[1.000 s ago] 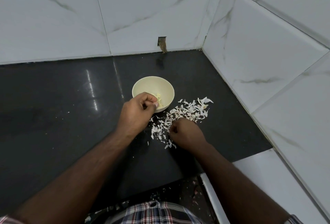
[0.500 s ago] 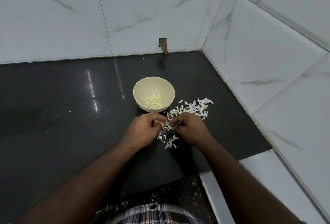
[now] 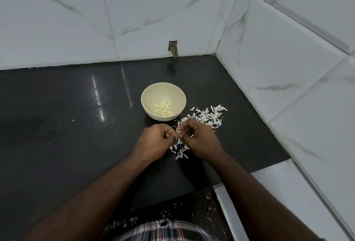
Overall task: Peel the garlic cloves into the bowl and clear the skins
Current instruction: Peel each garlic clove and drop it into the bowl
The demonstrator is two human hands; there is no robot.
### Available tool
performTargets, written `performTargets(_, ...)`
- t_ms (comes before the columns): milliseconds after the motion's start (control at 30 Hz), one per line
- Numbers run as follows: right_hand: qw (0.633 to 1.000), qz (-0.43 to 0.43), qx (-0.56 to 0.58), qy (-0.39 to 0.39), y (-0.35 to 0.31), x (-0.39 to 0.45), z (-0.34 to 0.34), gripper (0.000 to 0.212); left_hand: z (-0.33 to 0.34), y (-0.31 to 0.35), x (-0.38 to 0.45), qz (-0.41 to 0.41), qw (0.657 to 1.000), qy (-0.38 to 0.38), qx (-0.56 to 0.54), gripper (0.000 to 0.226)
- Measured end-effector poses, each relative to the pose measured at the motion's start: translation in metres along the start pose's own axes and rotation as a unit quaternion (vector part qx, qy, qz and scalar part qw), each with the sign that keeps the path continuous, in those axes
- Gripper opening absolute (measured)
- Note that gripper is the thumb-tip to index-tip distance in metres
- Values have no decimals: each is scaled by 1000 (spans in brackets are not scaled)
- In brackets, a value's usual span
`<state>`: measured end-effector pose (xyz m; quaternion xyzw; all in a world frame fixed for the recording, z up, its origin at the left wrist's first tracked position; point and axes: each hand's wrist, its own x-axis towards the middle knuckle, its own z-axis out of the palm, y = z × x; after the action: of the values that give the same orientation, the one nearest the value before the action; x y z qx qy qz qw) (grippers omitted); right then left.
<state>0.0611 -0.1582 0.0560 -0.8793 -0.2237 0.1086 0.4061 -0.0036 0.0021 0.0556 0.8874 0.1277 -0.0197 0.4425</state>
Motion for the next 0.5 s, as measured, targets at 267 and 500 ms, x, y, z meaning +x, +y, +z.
performTargets(267,981,124,148,-9,8,1,9,26,0,1,-1,119,983,-15,137,11)
performTargets(500,999,13,45,3,7,-2,5,30,-4,0,-1,62,994,-28,86,10)
